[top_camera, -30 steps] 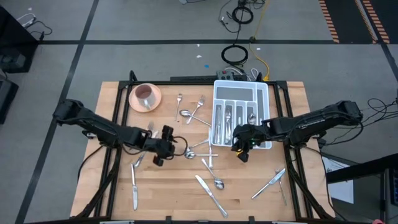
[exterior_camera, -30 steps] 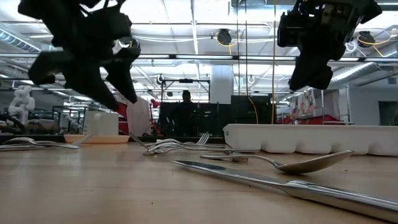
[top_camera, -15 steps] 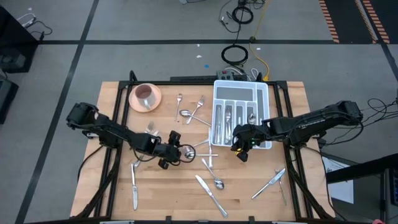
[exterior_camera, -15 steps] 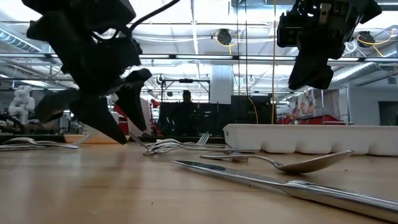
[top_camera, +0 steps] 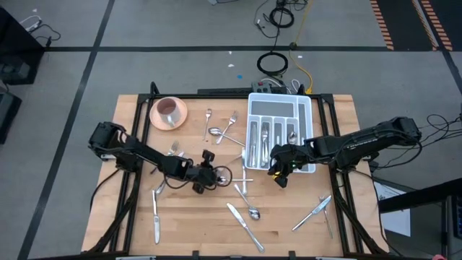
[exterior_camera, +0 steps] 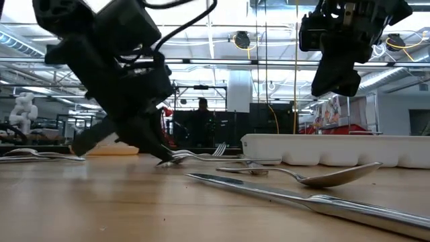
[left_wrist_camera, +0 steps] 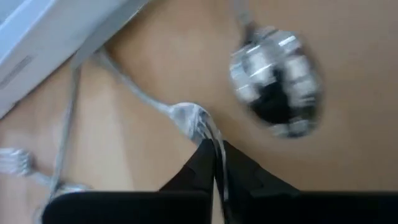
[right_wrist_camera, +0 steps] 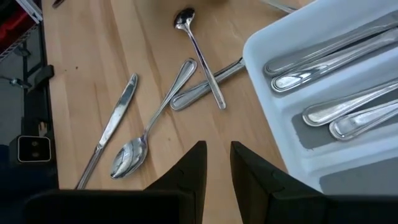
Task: Sort silverware
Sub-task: Put the silver fork into the white silverware tray
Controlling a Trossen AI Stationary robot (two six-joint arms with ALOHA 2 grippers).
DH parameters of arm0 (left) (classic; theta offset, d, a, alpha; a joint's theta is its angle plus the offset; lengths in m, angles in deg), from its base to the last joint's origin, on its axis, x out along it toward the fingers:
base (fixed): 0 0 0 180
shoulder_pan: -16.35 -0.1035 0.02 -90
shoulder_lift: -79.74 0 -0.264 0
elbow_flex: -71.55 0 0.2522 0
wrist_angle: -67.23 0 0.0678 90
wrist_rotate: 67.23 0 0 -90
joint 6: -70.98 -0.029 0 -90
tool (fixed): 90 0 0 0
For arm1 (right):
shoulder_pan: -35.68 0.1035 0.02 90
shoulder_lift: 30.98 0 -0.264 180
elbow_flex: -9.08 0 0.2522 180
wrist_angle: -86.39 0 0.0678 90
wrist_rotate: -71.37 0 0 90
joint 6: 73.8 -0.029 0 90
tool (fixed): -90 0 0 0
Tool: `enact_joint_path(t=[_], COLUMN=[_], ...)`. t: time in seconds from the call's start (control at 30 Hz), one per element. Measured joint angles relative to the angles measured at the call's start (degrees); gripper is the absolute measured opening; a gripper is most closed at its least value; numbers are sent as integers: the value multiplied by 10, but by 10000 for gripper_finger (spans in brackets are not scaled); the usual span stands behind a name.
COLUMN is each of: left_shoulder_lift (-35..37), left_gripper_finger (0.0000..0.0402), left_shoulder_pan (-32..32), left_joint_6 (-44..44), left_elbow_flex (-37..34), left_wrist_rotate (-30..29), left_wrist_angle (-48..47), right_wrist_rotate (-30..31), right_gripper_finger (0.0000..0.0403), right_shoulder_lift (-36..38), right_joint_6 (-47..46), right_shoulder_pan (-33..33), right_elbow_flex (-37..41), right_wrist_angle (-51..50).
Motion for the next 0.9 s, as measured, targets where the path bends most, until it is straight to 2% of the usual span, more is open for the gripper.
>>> enact_joint_path(t=[0.13, 0.33, 0.63, 0.8, 0.9], left_shoulder_lift=[-2, 20, 111, 164, 185], left_gripper_finger=[7, 4, 3, 2, 2], left_shoulder_pan=[2, 10, 44, 69, 80], left_joint_6=[0, 5, 13, -71, -168], left_elbow_flex=[7, 29, 40, 70, 77], left_wrist_rotate=[-52, -55, -48, -43, -21], left_wrist_angle=[-20, -97, -202, -269, -276], right_wrist_rotate=[0, 0, -20, -46, -70], right_gripper_finger=[64, 64, 64, 64, 64], right_shoulder_lift=[0, 0, 0, 0, 0], right_joint_6=[0, 0, 33, 39, 23], right_shoulder_pan=[0, 0, 0, -7, -21], right_elbow_flex=[0, 0, 0, 0, -5], right_wrist_angle=[15, 40, 80, 131, 130])
